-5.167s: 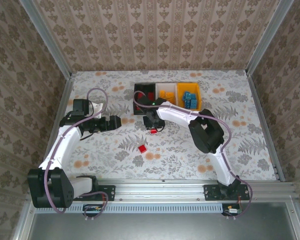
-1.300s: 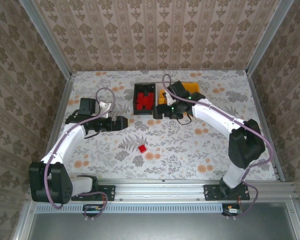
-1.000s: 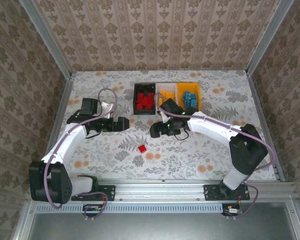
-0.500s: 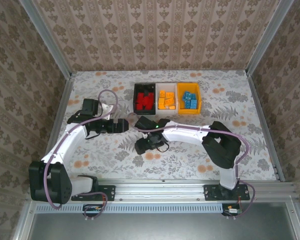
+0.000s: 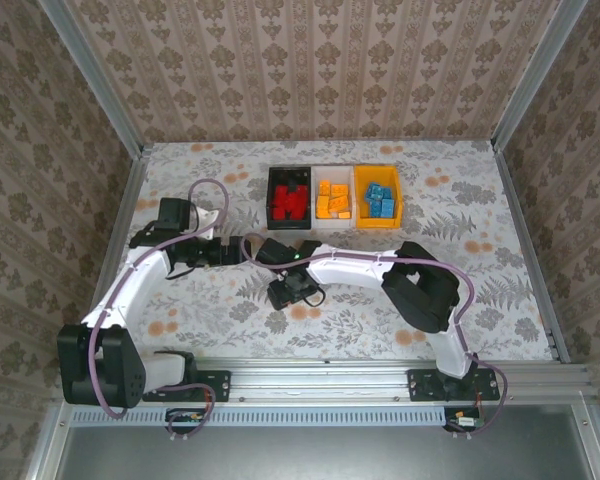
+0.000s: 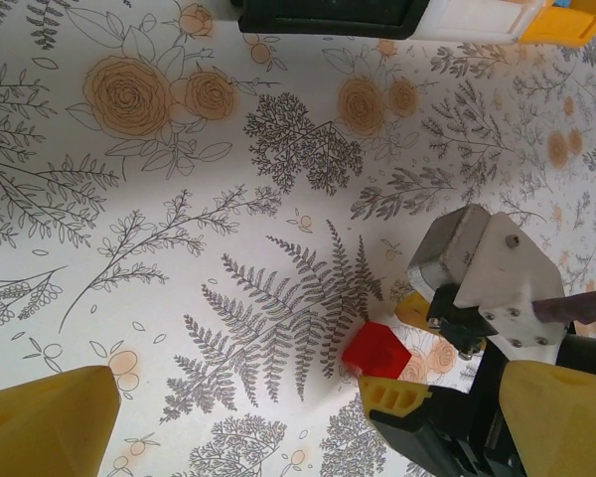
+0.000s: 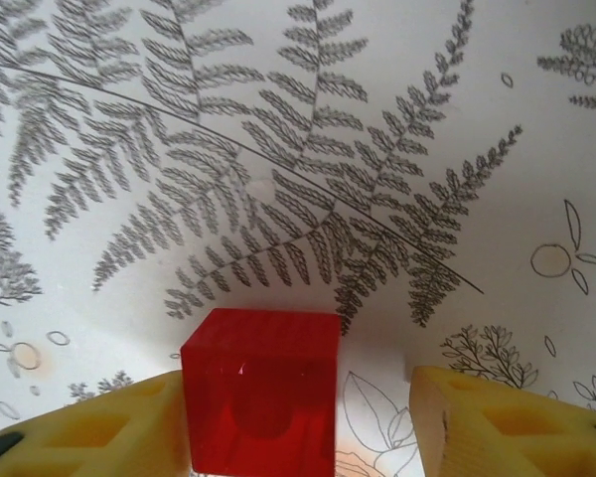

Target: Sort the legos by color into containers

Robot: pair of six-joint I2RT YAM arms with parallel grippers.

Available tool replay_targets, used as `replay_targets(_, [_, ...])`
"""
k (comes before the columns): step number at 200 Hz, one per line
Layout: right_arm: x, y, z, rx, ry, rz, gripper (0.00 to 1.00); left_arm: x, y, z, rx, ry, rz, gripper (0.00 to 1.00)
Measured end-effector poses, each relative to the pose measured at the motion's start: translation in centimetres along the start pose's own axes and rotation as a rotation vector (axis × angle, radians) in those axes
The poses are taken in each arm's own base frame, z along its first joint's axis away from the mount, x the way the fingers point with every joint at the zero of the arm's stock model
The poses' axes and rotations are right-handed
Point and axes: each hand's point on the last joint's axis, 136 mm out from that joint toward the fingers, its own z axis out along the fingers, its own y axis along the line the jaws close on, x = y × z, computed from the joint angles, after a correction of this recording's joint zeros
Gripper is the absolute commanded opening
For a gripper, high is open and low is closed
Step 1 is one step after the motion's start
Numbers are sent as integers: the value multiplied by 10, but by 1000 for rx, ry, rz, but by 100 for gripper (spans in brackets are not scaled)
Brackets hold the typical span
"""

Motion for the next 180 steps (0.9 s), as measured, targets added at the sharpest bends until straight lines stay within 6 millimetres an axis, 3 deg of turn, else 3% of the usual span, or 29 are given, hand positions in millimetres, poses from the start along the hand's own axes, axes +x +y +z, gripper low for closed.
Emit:
replay_targets(39, [1,-6,2,42,-6,12,36,-1,1,-1,-2,-5,-3,100])
replay_targets(93, [-2,-16,-2,86,-20,17,32,-1,1,-1,-2,-5,-3,100])
replay_targets(118, [-11,-25,-22,75,-54,46,31,-1,1,-1,-3,-5,-4,100])
replay_targets(146, [-49,-46,-70,42,-170,121,31,-2,3,-2,-5,-10,-8,100])
replay_targets(180, [-133,-70,-136,12,-390,190,31,-3,2,-6,-6,-26,-3,100])
